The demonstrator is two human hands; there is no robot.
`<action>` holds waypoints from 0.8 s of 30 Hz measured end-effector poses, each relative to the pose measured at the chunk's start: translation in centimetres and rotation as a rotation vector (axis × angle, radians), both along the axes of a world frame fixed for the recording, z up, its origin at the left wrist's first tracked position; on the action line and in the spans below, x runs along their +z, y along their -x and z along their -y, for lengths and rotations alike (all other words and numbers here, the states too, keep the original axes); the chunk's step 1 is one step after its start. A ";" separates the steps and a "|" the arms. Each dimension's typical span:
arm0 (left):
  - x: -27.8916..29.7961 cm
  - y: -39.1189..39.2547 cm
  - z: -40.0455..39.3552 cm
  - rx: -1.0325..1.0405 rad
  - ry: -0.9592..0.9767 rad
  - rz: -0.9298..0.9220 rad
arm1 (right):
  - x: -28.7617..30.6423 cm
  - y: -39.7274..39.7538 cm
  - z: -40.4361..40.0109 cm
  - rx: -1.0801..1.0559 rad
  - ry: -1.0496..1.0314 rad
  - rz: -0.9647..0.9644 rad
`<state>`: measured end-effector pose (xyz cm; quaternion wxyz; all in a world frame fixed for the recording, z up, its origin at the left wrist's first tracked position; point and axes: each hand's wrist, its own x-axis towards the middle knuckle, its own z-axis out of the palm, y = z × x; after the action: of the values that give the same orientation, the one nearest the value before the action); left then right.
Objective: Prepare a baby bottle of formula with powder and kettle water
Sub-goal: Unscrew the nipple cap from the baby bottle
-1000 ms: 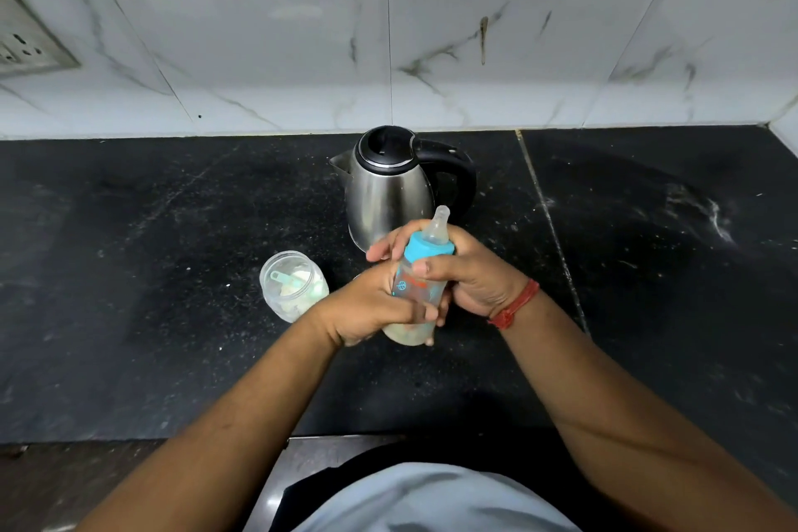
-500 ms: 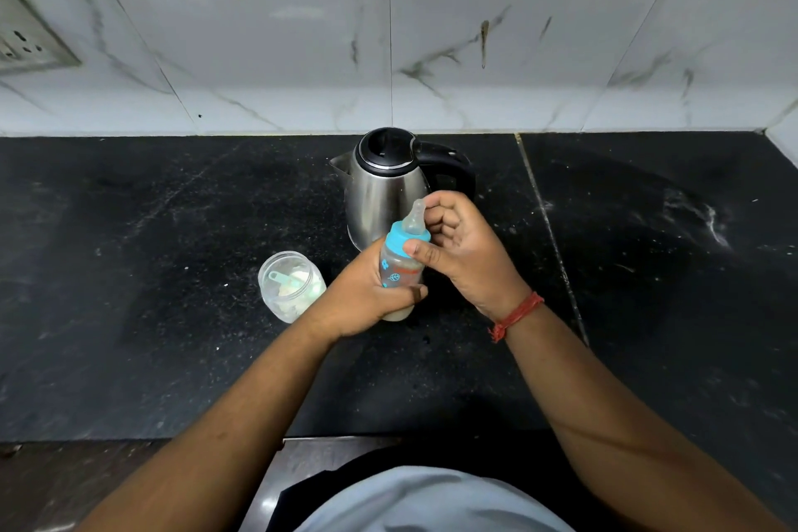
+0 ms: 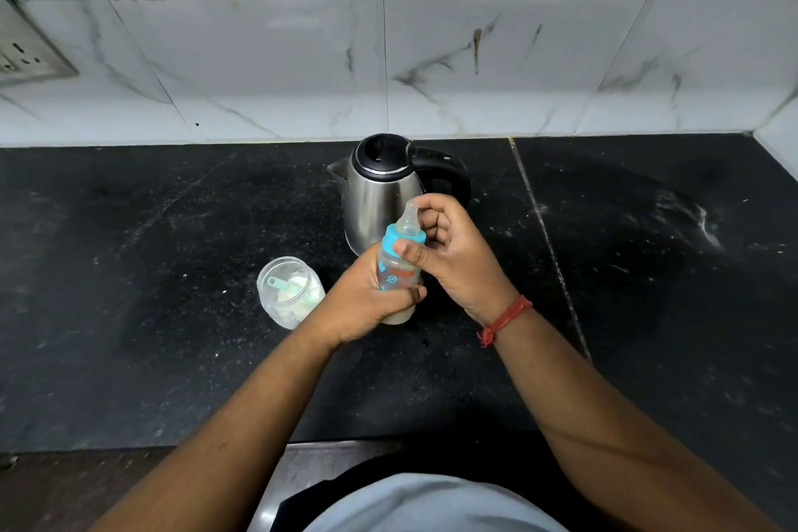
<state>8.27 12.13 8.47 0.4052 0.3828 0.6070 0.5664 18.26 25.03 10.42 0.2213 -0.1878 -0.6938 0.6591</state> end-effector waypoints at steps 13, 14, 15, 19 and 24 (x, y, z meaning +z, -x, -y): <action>0.0 -0.2 0.4 -0.005 -0.011 0.012 | 0.2 -0.5 0.5 0.053 0.056 0.008; 0.1 -0.2 0.5 -0.011 -0.012 0.006 | 0.2 -0.5 0.5 0.033 0.024 0.016; 0.1 -0.3 0.4 -0.017 -0.013 0.005 | 0.0 -0.5 0.4 0.018 0.001 0.023; 0.0 -0.3 0.7 -0.001 0.006 0.008 | -0.5 -0.5 0.1 0.037 0.051 0.018; -0.3 0.0 1.0 0.018 0.028 0.014 | -0.6 -0.8 -0.1 0.116 0.211 -0.029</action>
<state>8.25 11.16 8.18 0.4096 0.3674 0.6156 0.5641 19.05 25.12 9.79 0.1718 -0.1601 -0.6270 0.7428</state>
